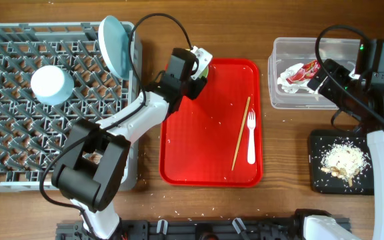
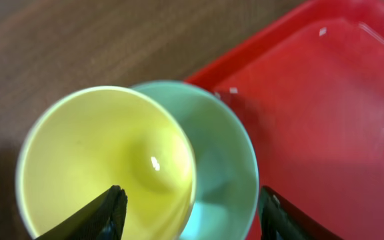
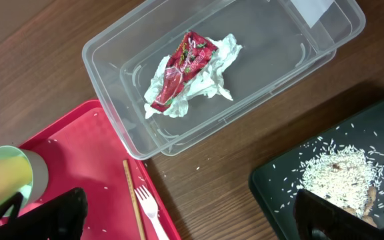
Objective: Sort waste into correct bins and load items into the dishwasher rack
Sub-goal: 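Move the left gripper to the yellow cup and grasp its rim, then carry the yellow cup with the left gripper into the dish rack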
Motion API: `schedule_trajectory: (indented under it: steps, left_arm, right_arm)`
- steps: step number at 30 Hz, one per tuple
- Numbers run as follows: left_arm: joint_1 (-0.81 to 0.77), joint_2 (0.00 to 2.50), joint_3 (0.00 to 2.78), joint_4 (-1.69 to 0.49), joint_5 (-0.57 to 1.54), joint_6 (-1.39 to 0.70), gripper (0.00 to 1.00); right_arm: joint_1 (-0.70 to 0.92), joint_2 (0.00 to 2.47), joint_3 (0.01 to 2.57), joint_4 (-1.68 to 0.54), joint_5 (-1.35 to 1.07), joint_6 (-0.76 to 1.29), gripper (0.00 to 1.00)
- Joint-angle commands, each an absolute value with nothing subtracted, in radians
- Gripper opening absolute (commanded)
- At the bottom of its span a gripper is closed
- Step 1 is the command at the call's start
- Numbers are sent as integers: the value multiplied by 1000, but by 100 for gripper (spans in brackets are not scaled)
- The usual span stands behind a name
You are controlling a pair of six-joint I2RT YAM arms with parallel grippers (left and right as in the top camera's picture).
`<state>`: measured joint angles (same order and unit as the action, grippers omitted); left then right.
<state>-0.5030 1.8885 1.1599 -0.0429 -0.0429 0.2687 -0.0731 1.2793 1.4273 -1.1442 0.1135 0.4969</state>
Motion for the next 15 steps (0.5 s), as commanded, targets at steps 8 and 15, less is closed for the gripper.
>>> schedule_trajectory:
  steps: [8,15]
  left_arm:
    - [-502,1901,1166,-94,-93,280,23]
    - [-502,1884,1166,-94,-96,174,4]
  right_arm:
    - [-76,1286,1425,-1141,131,498,100]
    - [-76,1286,1425,-1141,131,498,100]
